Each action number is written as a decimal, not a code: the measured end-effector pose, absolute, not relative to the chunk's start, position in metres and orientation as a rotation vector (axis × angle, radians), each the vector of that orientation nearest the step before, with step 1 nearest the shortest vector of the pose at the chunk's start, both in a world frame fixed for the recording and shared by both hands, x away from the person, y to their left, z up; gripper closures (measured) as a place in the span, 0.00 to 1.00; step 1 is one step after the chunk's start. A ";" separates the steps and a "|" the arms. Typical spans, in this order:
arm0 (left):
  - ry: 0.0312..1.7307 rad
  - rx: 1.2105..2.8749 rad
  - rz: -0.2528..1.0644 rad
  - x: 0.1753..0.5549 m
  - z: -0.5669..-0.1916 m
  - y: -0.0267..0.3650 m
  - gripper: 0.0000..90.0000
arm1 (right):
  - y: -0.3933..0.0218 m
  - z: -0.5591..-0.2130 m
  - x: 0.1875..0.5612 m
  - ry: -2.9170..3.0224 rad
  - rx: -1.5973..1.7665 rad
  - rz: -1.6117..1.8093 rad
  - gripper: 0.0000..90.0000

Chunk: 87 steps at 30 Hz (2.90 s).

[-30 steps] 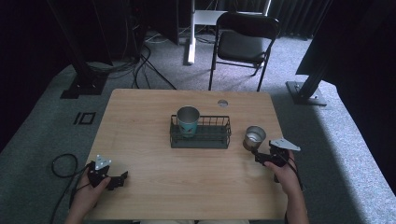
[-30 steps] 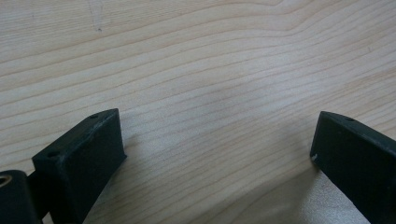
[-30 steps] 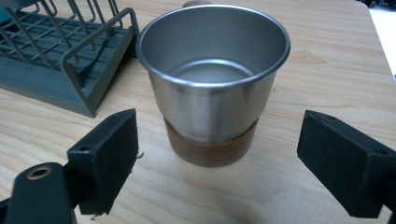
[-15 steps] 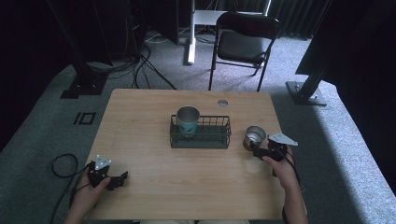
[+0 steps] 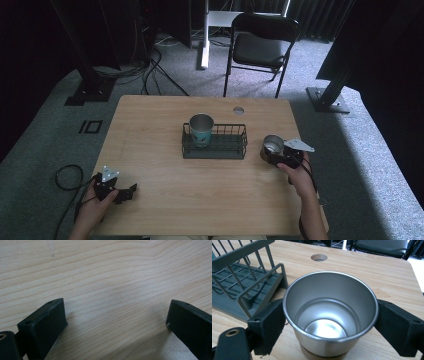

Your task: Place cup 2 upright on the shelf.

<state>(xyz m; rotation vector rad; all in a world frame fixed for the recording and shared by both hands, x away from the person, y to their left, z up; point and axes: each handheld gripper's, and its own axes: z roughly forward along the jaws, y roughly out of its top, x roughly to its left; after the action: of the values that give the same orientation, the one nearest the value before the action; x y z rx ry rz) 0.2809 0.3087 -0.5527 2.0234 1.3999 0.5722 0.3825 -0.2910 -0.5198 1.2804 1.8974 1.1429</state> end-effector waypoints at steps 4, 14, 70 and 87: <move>1.400 2.023 0.572 0.281 -0.553 0.309 0.04 | -0.290 -0.520 0.386 1.895 1.270 1.148 0.13; 1.400 2.023 0.572 0.281 -0.553 0.309 0.04 | -0.287 -0.521 0.389 1.889 1.236 1.161 0.13; 1.400 2.023 0.572 0.281 -0.553 0.309 0.04 | -0.289 -0.489 0.390 1.902 1.206 1.168 0.15; 1.400 2.023 0.573 0.281 -0.553 0.309 0.04 | -0.282 -0.455 0.390 1.892 1.166 1.220 0.15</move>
<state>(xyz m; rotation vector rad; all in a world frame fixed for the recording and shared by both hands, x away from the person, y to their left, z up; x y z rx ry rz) 0.2808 0.3087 -0.5528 2.0231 1.4002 0.5727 0.3905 -0.2823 -0.4545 1.1664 1.8921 1.2200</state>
